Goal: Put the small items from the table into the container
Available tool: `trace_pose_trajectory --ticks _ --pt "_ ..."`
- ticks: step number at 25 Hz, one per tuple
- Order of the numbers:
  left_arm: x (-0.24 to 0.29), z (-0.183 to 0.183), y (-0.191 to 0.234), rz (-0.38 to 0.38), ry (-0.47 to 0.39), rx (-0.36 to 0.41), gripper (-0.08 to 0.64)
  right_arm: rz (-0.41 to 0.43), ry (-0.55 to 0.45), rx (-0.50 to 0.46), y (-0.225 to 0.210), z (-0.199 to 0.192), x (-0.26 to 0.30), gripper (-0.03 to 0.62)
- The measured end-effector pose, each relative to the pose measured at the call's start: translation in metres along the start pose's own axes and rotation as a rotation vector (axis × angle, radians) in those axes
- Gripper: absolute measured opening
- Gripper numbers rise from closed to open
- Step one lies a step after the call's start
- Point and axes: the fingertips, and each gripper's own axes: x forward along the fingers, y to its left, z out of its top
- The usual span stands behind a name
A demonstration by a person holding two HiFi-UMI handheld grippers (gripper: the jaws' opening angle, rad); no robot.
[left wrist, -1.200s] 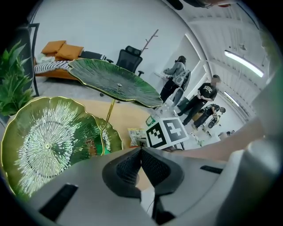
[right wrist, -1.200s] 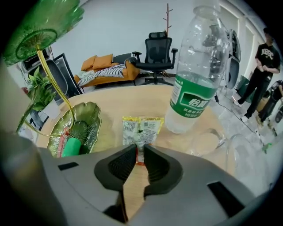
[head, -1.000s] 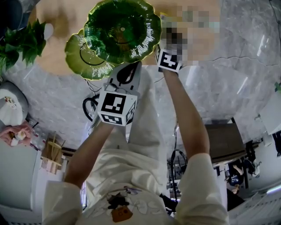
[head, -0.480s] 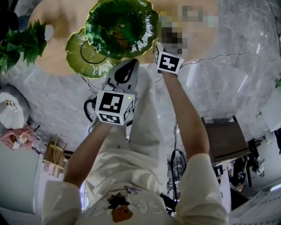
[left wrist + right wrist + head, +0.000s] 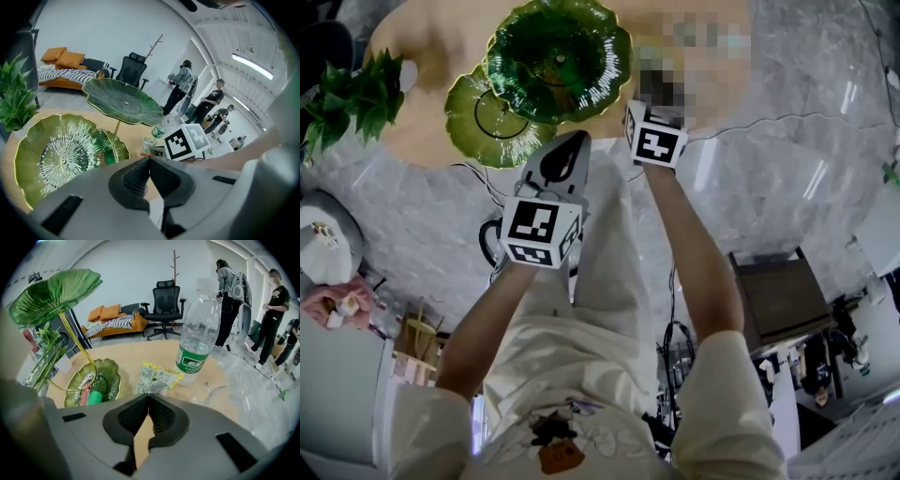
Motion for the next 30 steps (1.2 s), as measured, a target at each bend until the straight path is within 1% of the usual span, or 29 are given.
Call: trace_pose_trajectory --ticks 7,15,21,30 --pt "-0.007 0.007 -0.011 -0.022 0.002 0.019 0.008 0.0 -0.011 0.019 0.0 0.007 -0.024 0.009" --pt "-0.01 0.024 -0.025 -0.042 -0.008 0.059 0.008 0.013 -0.035 0.028 0.0 0.018 -0.049 0.01" --pt "-0.013 0.034 -0.034 -0.033 -0.02 0.078 0.008 0.029 -0.063 -0.003 -0.001 0.029 -0.07 0.009" --pt "-0.031 0.046 -0.051 -0.02 -0.041 0.108 0.008 0.065 -0.082 -0.003 0.0 0.034 -0.105 0.009"
